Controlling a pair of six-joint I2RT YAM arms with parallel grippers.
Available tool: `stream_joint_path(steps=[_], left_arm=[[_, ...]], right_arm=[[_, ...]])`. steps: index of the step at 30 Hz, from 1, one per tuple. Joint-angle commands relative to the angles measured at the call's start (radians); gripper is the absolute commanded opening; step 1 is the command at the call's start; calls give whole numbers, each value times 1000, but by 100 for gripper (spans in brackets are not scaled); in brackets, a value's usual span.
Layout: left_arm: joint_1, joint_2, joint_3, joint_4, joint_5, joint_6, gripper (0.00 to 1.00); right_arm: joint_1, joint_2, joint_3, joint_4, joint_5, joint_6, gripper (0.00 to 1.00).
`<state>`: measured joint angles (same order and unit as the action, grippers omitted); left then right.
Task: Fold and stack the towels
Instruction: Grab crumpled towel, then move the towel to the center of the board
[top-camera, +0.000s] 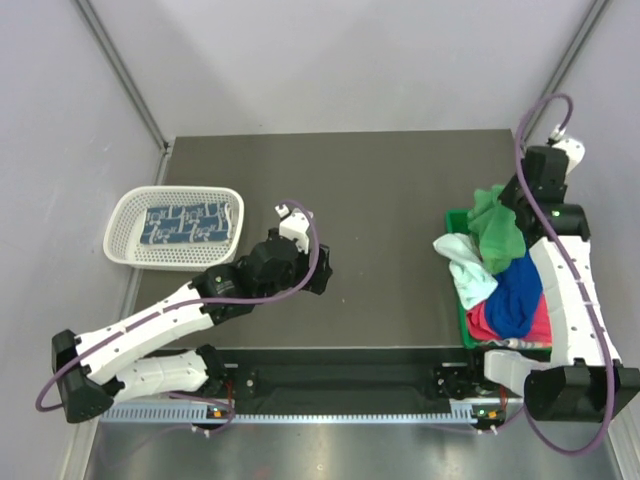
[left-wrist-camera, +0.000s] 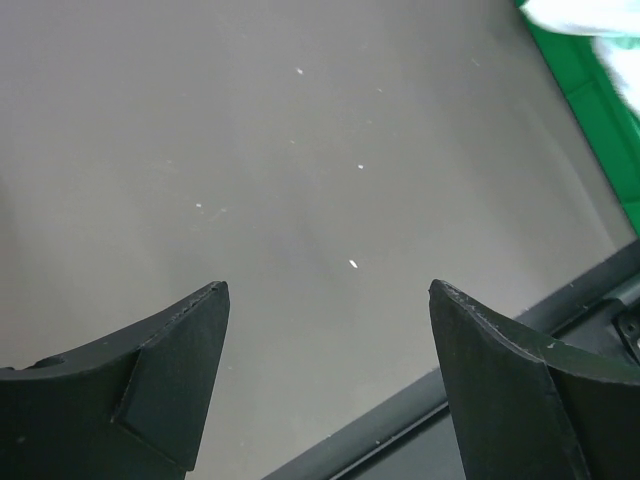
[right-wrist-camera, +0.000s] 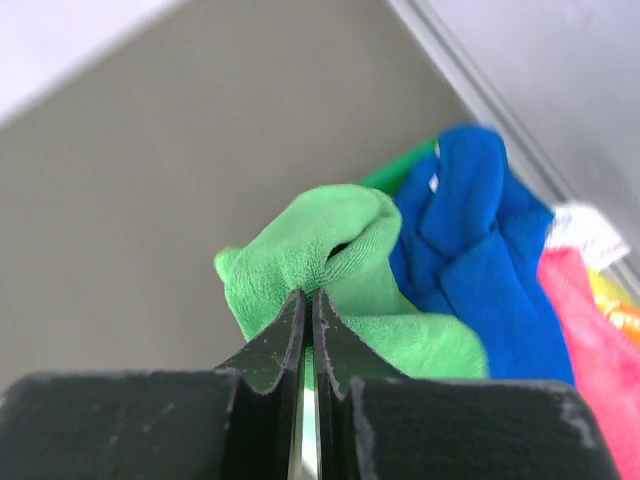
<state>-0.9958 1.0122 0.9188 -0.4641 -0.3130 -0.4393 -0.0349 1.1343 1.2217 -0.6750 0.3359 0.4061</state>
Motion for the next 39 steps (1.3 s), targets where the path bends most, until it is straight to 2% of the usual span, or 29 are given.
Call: stream_joint_path(steps=[1, 3, 7, 12, 15, 21, 24, 25, 29, 32, 33, 36, 39], left_arm=[[0, -4, 54, 21, -69, 28, 86], [0, 0, 68, 18, -80, 36, 85], [26, 6, 103, 12, -95, 39, 86], [77, 6, 126, 10, -84, 34, 86], [135, 0, 150, -2, -55, 28, 86], [310, -40, 190, -30, 12, 22, 87], [376, -70, 177, -45, 11, 4, 88], [399, -81, 166, -45, 2, -15, 88], [421, -118, 98, -28, -18, -44, 88], [424, -106, 42, -22, 3, -70, 88], [425, -103, 25, -12, 17, -88, 88], [427, -81, -53, 24, 49, -128, 88], [425, -63, -145, 76, 64, -179, 91]], right_arm=[[1, -27, 161, -41, -37, -36, 0], [7, -16, 212, -58, -32, -42, 0], [27, 1, 318, -49, -119, -52, 0], [310, 77, 424, -43, -18, -76, 0], [436, 136, 484, -23, -9, -85, 0], [692, 235, 555, 20, 29, -122, 0], [821, 223, 422, 115, 31, -113, 0], [851, 214, 318, 138, 32, -104, 0], [990, 180, 29, 287, 25, -24, 0], [1131, 186, -169, 397, 20, 49, 0], [1217, 196, -244, 414, 28, 86, 0], [1376, 245, -338, 439, 90, 181, 0], [1473, 275, -393, 414, 130, 295, 4]])
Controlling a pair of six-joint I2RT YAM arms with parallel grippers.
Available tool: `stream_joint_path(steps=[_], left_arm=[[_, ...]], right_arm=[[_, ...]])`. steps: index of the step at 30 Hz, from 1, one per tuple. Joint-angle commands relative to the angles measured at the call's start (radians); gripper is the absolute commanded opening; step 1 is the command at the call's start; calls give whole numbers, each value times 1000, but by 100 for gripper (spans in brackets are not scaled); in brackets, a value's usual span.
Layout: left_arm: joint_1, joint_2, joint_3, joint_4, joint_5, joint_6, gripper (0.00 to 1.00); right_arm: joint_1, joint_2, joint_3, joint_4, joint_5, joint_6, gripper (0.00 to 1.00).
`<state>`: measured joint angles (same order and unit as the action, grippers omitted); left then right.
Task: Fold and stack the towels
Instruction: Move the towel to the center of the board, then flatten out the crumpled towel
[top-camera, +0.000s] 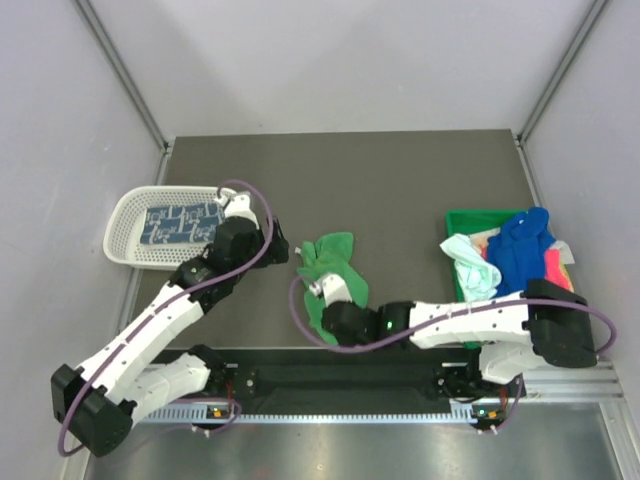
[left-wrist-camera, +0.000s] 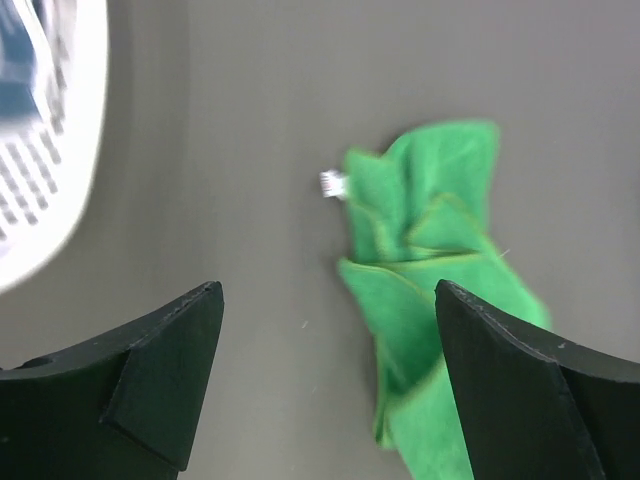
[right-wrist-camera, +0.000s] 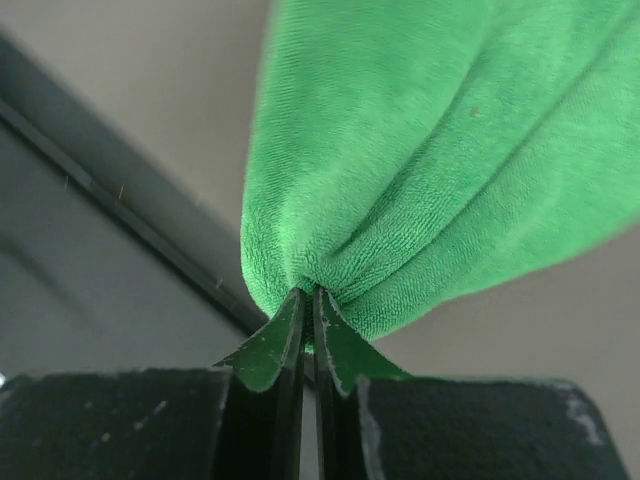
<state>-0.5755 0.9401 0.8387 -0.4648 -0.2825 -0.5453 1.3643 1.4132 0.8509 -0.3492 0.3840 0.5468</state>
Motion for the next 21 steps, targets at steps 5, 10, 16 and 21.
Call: stream_joint_path(steps=[5, 10, 16, 21], left_arm=[[5, 86, -151, 178, 74, -104, 95], [5, 216, -98, 204, 184, -119, 93], [-1, 259, -130, 267, 276, -146, 75], [-15, 230, -193, 301, 341, -197, 71]], right_arm=[[117, -89, -96, 58, 125, 251, 18], [101, -236, -101, -39, 249, 266, 45], [-109, -313, -98, -3, 184, 174, 45], [-260, -231, -24, 102, 59, -10, 44]])
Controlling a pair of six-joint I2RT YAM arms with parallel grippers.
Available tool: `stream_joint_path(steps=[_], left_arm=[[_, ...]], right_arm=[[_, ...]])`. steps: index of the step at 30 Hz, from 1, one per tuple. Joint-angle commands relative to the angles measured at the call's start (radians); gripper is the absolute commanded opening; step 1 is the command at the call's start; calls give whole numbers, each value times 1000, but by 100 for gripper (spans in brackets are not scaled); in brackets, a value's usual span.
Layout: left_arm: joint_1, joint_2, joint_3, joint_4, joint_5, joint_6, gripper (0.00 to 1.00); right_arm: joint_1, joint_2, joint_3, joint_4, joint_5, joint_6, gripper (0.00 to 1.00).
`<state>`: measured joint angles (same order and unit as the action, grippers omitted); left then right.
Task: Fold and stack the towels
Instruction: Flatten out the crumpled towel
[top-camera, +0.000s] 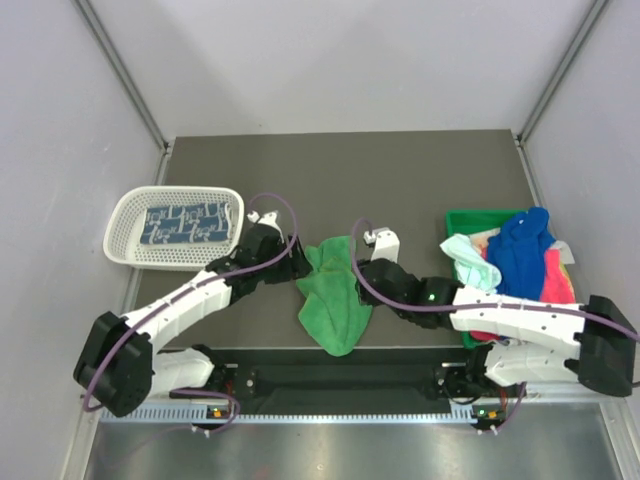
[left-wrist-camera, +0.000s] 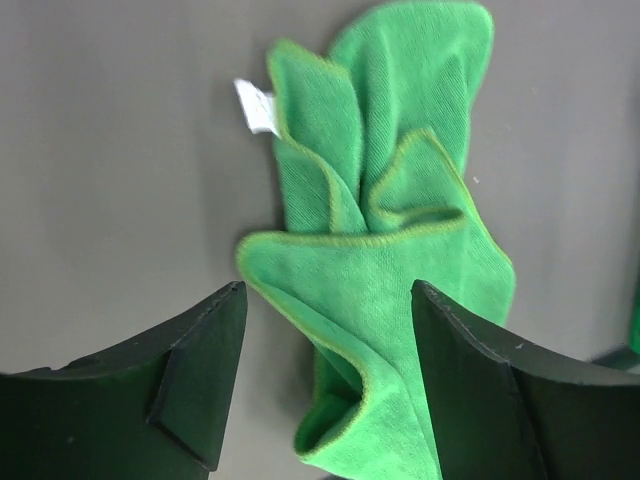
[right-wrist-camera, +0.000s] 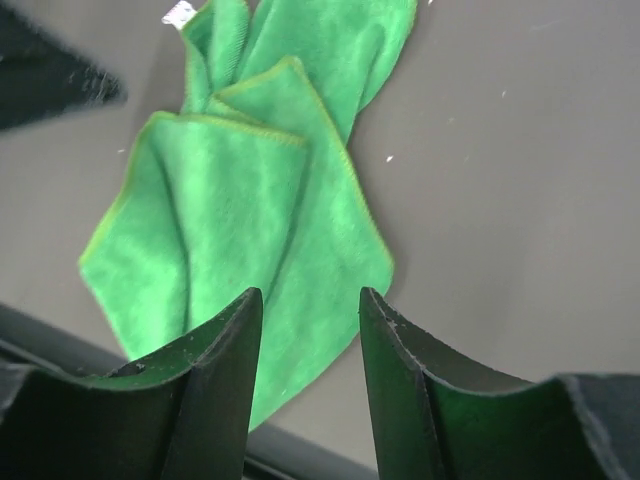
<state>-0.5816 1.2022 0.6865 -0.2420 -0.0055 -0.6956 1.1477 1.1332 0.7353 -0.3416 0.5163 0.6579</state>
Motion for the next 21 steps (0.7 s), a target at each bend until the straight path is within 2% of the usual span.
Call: stream_joint_path(steps=[1, 6, 9, 11, 15, 18, 21], left_arm=[[-12, -38, -56, 92, 77, -54, 71], [-44, -53, -128, 142, 108, -85, 74], [-58, -58, -162, 148, 108, -99, 70], [-72, -62, -183, 158, 105, -119, 61], [-81, -102, -234, 152, 98, -146, 19], [-84, -164, -263, 101, 79, -163, 15], [-84, -233, -288, 43, 68, -179, 15]], right_arm=[[-58, 89, 108, 95, -81, -135, 44], [-181, 184, 153, 176, -177, -199, 43], [-223, 253, 185, 199, -203, -225, 42], [-247, 302, 202, 220, -232, -236, 41], [-267, 382, 239, 250, -281, -248, 40], [-273, 428, 260, 265, -305, -256, 40], [-278, 465, 271, 286, -323, -265, 40]])
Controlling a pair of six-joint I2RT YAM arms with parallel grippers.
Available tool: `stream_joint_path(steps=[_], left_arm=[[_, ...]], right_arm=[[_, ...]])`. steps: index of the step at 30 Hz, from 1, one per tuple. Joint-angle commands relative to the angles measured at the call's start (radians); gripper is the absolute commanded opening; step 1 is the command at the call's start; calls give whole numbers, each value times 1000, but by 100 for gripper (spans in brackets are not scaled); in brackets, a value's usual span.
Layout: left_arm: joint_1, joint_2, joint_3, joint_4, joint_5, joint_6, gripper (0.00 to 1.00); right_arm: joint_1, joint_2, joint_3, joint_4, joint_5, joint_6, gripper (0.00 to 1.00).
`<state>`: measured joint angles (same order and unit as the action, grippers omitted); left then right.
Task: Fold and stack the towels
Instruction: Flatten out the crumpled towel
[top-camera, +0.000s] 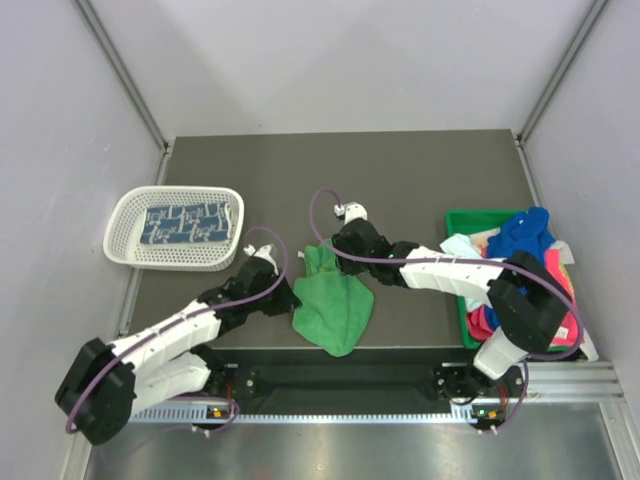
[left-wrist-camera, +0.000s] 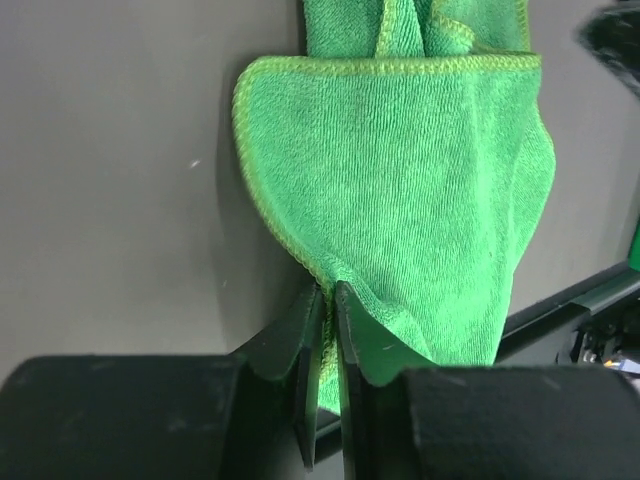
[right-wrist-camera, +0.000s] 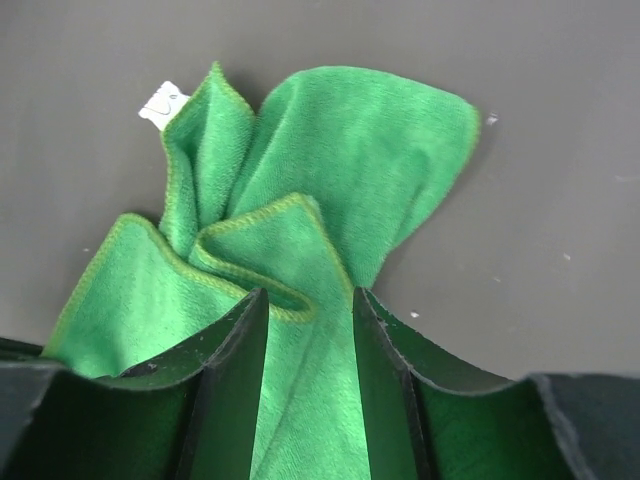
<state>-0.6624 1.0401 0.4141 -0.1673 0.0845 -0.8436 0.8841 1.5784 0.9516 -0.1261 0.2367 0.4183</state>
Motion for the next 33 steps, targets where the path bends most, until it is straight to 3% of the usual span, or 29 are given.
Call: stream_joint_path(steps=[1, 3, 4, 11, 16, 18, 21, 33], left_arm=[[-3, -86, -17, -53, -28, -34, 16], [-3, -129, -20, -103, -35, -43, 20], [-3, -141, -21, -113, -34, -46, 28], [-3, -219, -9, -227, -77, -57, 38], [-3, -219, 15, -201, -213, -31, 47], [-2, -174, 32, -173, -247, 0, 53], [6, -63, 93, -149, -285, 38, 54], [72, 234, 187, 29, -180, 126, 55]], right_arm=[[-17, 41, 61, 72, -46, -29, 40], [-22, 64, 75, 80, -53, -33, 40], [-22, 87, 78, 80, -54, -36, 40], [-42, 147, 101, 103, -53, -52, 38], [-56, 167, 119, 114, -57, -76, 38], [-59, 173, 127, 115, -59, -81, 39], [-60, 181, 134, 118, -68, -90, 38], [-60, 203, 128, 118, -100, -101, 35]])
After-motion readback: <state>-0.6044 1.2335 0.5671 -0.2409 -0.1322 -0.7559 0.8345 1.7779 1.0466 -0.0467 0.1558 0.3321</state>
